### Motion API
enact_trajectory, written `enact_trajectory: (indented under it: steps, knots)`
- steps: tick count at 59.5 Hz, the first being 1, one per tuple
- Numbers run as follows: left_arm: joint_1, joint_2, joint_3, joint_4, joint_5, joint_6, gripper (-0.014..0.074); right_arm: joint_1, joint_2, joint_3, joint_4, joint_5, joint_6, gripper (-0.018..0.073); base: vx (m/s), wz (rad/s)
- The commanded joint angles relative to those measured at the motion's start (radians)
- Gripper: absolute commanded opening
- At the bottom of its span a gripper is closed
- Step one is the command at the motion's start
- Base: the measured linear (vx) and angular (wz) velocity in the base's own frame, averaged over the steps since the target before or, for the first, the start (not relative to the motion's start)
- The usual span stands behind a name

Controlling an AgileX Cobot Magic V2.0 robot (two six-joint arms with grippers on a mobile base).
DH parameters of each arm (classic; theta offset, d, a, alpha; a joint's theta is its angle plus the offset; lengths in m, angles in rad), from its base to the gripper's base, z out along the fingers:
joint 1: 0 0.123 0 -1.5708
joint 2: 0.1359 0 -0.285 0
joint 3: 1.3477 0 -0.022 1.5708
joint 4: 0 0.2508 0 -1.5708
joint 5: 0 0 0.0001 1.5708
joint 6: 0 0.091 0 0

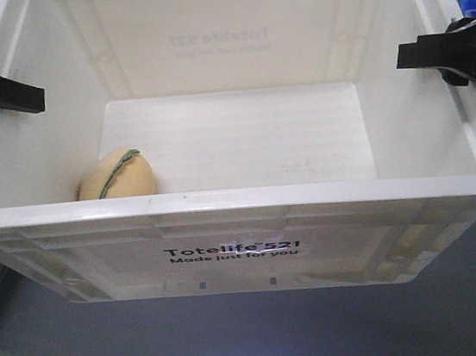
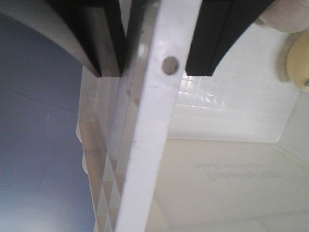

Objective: Place moving items into box and shelve
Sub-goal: 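Hold the tote rims with both grippers as the base nears the blue-bin shelf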

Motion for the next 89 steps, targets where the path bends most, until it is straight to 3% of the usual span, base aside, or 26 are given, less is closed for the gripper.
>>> enact_trajectory:
  steps: [1,89]
  knots:
    - [-0.011,-0.041,-0.044,-0.188,-0.039,0.019,-0.0003,0.009,-0.027,-0.044,0.082,-0.154,-0.008,-0.0006,0.22,0.55]
    - [-0.011,-0.041,-0.044,-0.188,-0.039,0.019,-0.0003,0.009,-0.027,-0.044,0.082,-0.154,-0.008,-0.0006,0.14,0.46]
